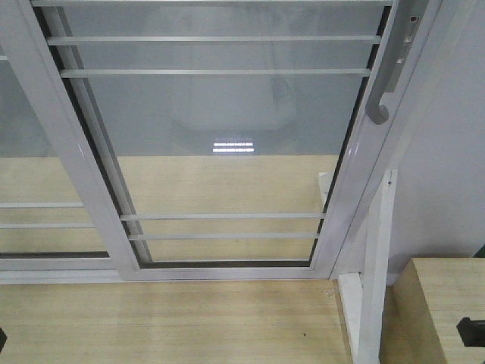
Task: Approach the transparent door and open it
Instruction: 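Raise the right gripper toward the curved silver door handle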
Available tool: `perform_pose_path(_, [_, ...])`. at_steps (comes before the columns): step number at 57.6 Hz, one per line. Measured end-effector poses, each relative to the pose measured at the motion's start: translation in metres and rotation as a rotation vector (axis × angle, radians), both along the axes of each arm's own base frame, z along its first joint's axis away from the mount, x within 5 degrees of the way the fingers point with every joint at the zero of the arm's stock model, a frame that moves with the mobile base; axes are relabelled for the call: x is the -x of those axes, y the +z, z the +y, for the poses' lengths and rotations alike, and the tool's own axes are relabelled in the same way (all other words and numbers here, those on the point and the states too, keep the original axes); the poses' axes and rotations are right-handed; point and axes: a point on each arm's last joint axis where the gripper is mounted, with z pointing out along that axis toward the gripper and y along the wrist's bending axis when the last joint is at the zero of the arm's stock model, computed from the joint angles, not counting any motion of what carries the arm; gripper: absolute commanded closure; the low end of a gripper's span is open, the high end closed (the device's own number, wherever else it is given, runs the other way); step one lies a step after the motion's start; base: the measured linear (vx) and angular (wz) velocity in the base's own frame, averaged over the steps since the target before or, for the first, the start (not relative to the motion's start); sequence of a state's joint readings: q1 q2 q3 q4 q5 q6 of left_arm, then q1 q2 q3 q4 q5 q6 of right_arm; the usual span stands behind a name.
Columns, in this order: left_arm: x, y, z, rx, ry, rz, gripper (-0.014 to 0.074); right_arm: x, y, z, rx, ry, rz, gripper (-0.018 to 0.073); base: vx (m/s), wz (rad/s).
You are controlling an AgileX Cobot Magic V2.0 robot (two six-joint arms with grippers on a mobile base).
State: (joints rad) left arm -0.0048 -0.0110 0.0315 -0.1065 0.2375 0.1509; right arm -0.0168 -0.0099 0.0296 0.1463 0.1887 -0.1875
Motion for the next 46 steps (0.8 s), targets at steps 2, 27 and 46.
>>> perform_pose_path(2, [0.0, 0.0, 0.0, 0.0, 0.0, 0.0, 0.0594, 0.0, 0.0, 0.0, 0.0, 0.0, 0.0, 0.0561, 0.07, -0.08])
perform_pose_path(27, [0.0, 0.0, 0.0, 0.0, 0.0, 0.0, 0.0594, 0.0, 0.0, 0.0, 0.0, 0.0, 0.0, 0.0561, 0.02, -0.01])
perform_pose_path(46, [0.0, 0.0, 0.0, 0.0, 0.0, 0.0, 0.0594, 0.0, 0.0, 0.0, 0.0, 0.0, 0.0, 0.0561, 0.0, 0.0])
